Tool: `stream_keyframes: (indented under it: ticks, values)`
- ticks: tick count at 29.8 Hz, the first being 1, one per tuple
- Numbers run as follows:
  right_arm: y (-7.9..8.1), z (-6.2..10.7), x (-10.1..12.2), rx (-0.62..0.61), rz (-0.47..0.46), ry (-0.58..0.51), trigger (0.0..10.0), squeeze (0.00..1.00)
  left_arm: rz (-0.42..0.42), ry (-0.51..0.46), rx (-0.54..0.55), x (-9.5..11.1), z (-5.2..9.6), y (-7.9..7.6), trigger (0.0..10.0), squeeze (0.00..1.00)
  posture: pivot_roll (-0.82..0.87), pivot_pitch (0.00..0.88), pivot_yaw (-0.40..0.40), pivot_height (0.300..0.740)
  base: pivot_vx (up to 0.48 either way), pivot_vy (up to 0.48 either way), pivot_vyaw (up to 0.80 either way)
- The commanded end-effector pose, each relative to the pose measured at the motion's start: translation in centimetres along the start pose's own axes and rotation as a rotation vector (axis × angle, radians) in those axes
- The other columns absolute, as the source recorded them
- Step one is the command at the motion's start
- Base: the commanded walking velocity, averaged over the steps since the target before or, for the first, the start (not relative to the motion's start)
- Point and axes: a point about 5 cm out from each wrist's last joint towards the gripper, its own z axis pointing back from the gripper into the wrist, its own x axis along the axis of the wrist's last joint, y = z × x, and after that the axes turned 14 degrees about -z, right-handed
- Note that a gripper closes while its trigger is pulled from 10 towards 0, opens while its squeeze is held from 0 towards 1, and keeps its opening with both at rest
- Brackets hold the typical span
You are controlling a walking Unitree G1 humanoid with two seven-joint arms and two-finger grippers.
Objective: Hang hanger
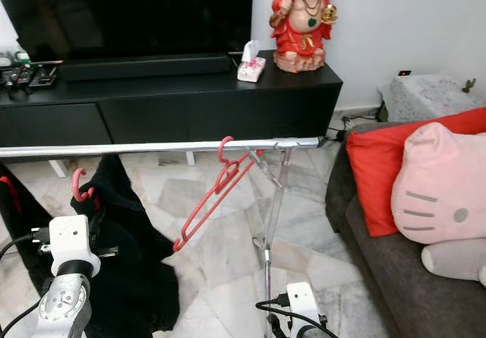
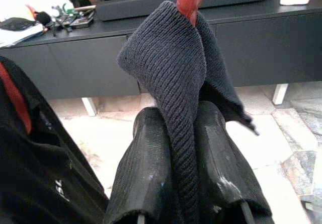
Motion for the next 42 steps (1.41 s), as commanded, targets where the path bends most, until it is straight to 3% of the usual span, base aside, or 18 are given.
stream_keyframes:
  ticks: [1, 22, 29, 36, 42]
  values:
    - [0.3, -0.1, 0.6, 0.009, 0.007, -0.016, 10.0, 0.00, 0.002, -0.040, 0.020, 0.6, -0.1, 0.3, 10.0, 0.00, -0.09, 0.000, -0.006, 0.740, 0.255, 0.000, 0.00]
    - [0.4, -0.1, 0.7, 0.013, 0.012, -0.018, 10.0, 0.00, 0.019, -0.083, 0.012, 1.1, 0.2, 0.1, 10.0, 0.00, -0.09, 0.000, -0.004, 0.740, 0.279, 0.000, 0.00]
    - [0.4, -0.1, 0.7, 0.014, 0.012, -0.017, 10.0, 0.00, 0.014, -0.088, 0.004, 1.2, 0.2, 0.0, 10.0, 0.00, -0.09, 0.000, -0.005, 0.740, 0.000, 0.000, 0.00]
    - [0.5, -0.1, 0.7, 0.018, 0.014, -0.016, 10.0, 0.00, -0.004, -0.064, -0.005, 1.1, -0.5, -0.2, 10.0, 0.00, -0.09, 0.000, -0.009, 0.740, 0.000, 0.000, 0.00]
    - [0.5, -0.1, 0.8, 0.022, 0.021, -0.014, 10.0, 0.00, -0.025, -0.057, -0.019, 1.5, -2.2, -0.4, 10.0, 0.00, -0.09, 0.000, -0.015, 0.740, 0.000, 0.000, 0.00]
